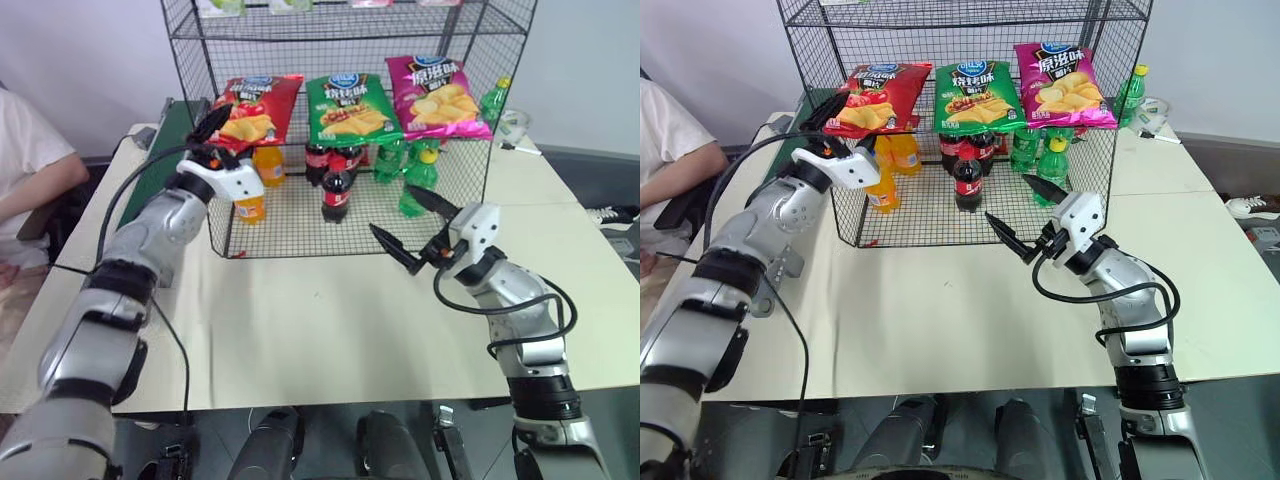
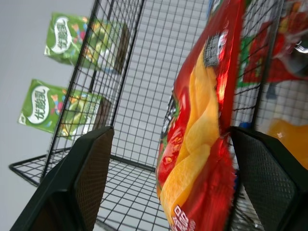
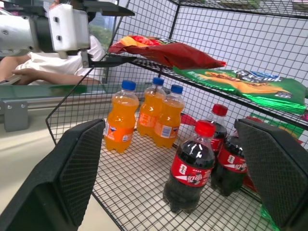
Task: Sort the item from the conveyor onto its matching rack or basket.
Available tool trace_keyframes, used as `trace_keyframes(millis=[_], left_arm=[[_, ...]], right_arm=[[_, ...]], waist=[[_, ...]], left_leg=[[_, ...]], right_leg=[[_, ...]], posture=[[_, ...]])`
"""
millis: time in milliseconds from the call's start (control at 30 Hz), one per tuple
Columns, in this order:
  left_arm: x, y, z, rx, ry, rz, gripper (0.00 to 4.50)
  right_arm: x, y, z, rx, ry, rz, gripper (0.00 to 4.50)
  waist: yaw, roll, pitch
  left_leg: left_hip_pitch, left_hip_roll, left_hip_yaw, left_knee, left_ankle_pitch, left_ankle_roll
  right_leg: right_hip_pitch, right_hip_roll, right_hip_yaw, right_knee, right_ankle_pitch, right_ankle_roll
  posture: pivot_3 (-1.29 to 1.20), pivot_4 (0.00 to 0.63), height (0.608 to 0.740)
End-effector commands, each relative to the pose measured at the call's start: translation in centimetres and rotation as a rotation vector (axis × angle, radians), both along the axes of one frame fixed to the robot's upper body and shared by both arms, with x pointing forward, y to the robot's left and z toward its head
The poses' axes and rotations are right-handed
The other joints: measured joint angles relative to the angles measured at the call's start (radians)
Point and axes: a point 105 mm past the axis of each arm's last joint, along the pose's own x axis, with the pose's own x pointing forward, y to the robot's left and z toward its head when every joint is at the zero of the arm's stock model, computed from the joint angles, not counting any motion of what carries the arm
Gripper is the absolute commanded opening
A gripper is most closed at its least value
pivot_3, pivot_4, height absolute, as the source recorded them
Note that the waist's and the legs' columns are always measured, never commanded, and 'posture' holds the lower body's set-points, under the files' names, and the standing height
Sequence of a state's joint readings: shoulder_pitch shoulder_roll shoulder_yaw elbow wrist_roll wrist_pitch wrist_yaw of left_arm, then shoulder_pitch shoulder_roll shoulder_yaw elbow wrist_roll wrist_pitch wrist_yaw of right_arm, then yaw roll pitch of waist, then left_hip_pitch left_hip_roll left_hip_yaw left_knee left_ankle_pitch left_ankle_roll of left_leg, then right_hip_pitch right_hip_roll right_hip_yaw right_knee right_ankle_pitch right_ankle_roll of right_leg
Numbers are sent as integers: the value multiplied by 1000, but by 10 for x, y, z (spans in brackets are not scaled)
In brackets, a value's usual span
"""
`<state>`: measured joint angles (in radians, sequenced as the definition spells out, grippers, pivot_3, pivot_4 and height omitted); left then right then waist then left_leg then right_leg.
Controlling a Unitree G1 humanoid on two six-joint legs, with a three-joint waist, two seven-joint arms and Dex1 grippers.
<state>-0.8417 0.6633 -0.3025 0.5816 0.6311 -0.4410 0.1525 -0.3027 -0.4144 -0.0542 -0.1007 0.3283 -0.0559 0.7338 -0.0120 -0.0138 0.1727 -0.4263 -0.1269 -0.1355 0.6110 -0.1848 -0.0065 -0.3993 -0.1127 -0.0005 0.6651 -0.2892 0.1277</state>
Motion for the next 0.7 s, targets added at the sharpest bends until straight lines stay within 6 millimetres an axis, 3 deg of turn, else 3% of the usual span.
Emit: trace_keyframes(millis=[33,133,233,333,400,467,533,700], left_arm=[[-26,3,19,-134,1,-54,3989],[-49,8,4,-375,169,-186,3989],[-84,10,-21,-421,385,-351,3989],[-102,27,-37,-541,601,-402,3989],[-110,47,-44,-660,704,-378,3989],[-117,65,-66,-799,895,-318,3989],[-131,76,-78,-826,994,-292,3989],[-146,102,-77,-834,1019,-222,3989]], right_arm=[[-4,0,12,1,-51,15,4500],[-4,-2,12,-2,-51,14,4500],[-9,-8,8,-34,-32,32,4500],[-12,-22,6,-64,2,45,4500],[-15,-33,4,-95,38,60,4500],[-21,-41,-1,-129,78,84,4500],[-31,-46,-8,-170,122,113,4500],[-45,-78,-14,-230,179,62,4500]], waist=[[-2,1,0],[-6,2,-1],[-9,2,-1],[-4,3,0],[3,3,0],[5,3,0],[2,4,0],[3,3,0]], left_leg=[[0,0,0,0,0,0],[0,1,0,-1,0,0],[0,1,0,-1,0,0],[0,2,0,-1,0,0],[0,2,0,-1,-1,0],[1,2,-1,0,-1,1],[1,2,-1,0,-2,2],[1,2,0,-1,-3,3]], right_leg=[[0,0,0,0,0,0],[-1,0,1,0,0,0],[-1,-1,1,0,0,-1],[-1,-2,2,-1,0,-1],[0,-2,2,-1,0,-2],[0,-2,1,-2,0,-4],[2,-2,1,-3,-2,-5],[2,-3,1,-3,-2,-5]], posture=[[0,150,740],[0,150,740],[0,150,740],[0,150,740],[0,150,740],[0,150,740],[0,150,740],[0,150,740]])
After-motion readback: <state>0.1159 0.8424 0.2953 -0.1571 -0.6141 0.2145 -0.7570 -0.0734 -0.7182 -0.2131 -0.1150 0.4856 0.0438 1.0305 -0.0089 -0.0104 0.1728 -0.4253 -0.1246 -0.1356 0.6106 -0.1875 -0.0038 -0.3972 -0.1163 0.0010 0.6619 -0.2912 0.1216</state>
